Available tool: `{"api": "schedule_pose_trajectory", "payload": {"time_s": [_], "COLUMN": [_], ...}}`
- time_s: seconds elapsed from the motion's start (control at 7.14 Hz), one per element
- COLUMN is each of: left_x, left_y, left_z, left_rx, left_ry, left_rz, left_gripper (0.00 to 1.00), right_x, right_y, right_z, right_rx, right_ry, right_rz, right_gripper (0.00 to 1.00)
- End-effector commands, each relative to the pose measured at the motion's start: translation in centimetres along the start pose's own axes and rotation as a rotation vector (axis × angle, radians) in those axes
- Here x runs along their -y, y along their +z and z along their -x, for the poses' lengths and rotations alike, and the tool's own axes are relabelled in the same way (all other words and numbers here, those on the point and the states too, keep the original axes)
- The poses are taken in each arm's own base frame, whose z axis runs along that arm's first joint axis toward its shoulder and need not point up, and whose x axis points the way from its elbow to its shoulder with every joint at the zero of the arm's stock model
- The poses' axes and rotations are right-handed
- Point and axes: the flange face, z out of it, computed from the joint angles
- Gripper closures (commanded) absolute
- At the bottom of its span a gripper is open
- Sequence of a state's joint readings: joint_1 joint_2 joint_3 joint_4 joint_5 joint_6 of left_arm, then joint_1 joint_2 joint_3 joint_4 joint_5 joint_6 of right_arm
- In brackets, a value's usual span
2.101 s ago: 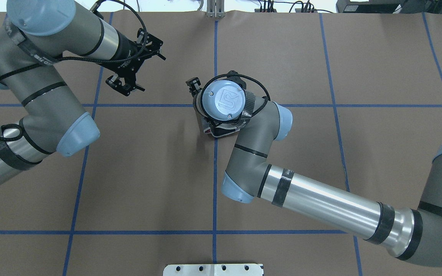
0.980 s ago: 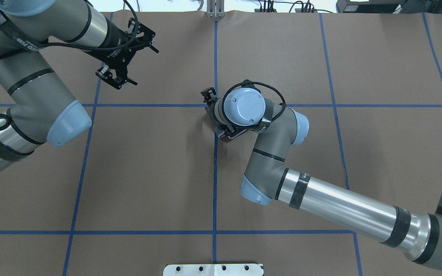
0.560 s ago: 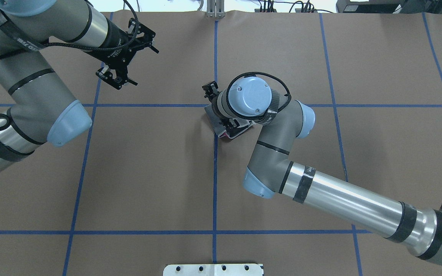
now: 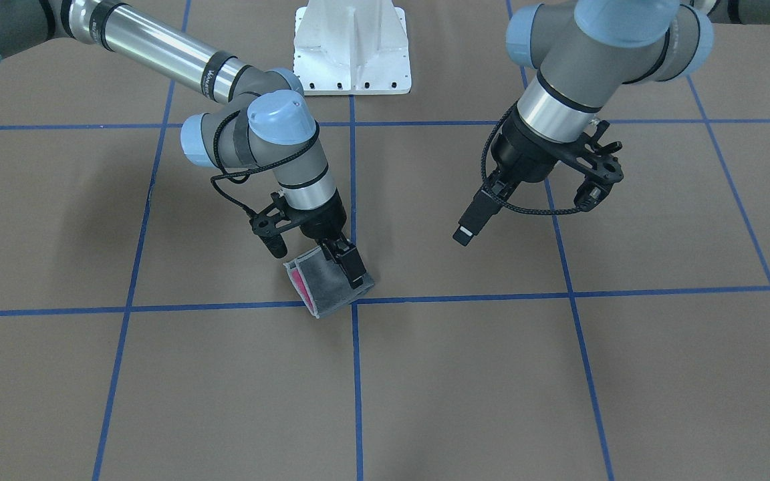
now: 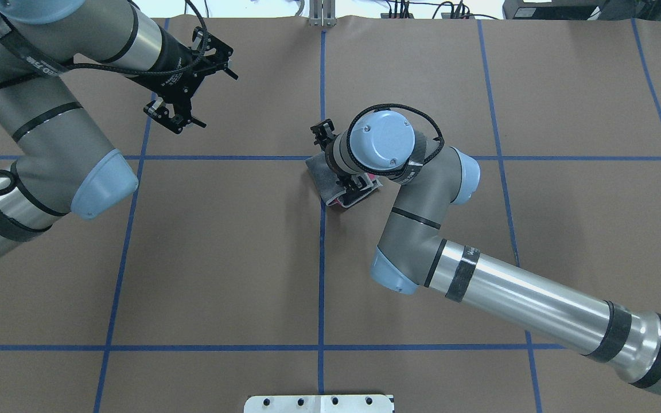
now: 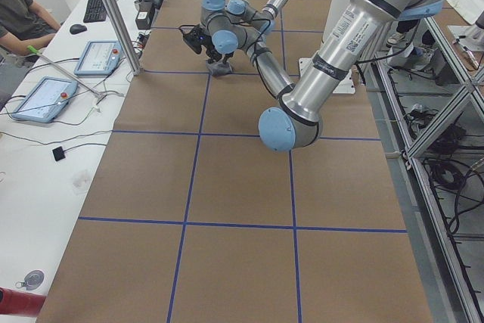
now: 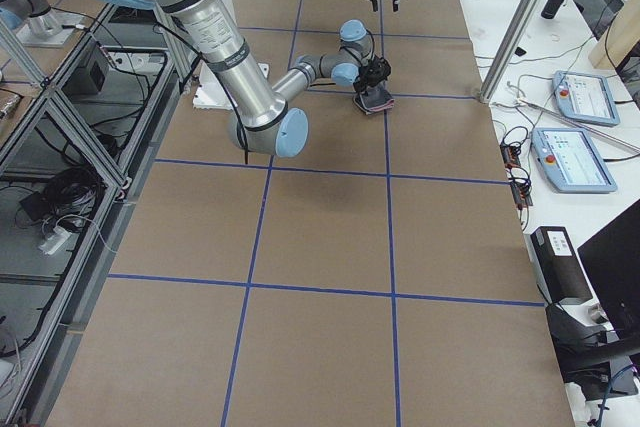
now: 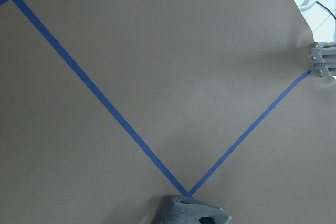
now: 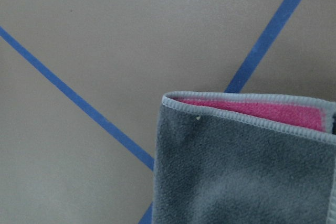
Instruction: Fold towel twice with both arms
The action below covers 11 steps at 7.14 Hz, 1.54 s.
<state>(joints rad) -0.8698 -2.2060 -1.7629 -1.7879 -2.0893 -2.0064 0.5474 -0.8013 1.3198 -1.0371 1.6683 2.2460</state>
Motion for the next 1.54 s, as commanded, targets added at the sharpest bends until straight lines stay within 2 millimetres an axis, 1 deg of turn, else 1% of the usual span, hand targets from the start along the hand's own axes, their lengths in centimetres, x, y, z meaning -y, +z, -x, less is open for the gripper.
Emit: {"api": "schedule_pose_trajectory", "payload": {"time_s": [0.0, 0.14, 0.28, 0.42, 0.56, 0.7, 0.84, 0.98, 1.12, 1.26, 1.4], "left_x": [-0.5, -0.5, -0.5, -0.4, -0.3, -0.3, -0.3, -0.4, -0.4, -0.5, -0.5], "left_y": [-0.4, -0.4, -0.4, -0.2, -0.1, -0.1, -0.1, -0.2, -0.2, -0.3, -0.3], "left_z": [-0.6, -0.6, -0.6, -0.6, -0.6, -0.6, -0.6, -0.6, -0.6, -0.6, -0.6], "left_rx": [0.003, 0.005, 0.005, 0.007, 0.009, 0.010, 0.009, 0.008, 0.007, 0.006, 0.006], "left_ry": [-0.002, -0.003, -0.003, -0.004, -0.004, -0.004, -0.004, -0.004, -0.003, -0.002, -0.002], "left_rz": [-0.002, -0.002, -0.002, -0.003, -0.006, -0.004, -0.006, -0.004, -0.003, -0.003, -0.003], "left_gripper": [0.00, 0.00, 0.00, 0.00, 0.00, 0.00, 0.00, 0.00, 0.00, 0.00, 0.00], "right_x": [0.6, 0.8, 0.8, 1.5, 2.3, 1.4, 1.1, 0.8, 0.5, -0.2, -0.7], "right_y": [0.6, 0.7, 0.4, -0.3, -2.1, -2.7, -2.4, -1.3, -0.7, 0.3, 0.6], "right_z": [-0.9, -1.3, -1.2, -1.5, 0.4, 1.8, 2.6, 3.6, 4.3, 3.4, 3.1], "right_rx": [-0.011, -0.014, -0.017, -0.023, -0.007, 0.009, 0.018, 0.035, 0.042, 0.051, 0.061], "right_ry": [-0.002, -0.003, -0.007, -0.035, -0.023, -0.010, -0.001, 0.028, 0.034, 0.037, 0.038], "right_rz": [-0.011, -0.011, -0.001, 0.011, 0.036, 0.042, 0.033, -0.008, -0.024, -0.036, -0.023], "right_gripper": [0.00, 0.00, 0.00, 0.00, 0.00, 0.00, 0.00, 0.00, 0.00, 0.00, 0.00]}}
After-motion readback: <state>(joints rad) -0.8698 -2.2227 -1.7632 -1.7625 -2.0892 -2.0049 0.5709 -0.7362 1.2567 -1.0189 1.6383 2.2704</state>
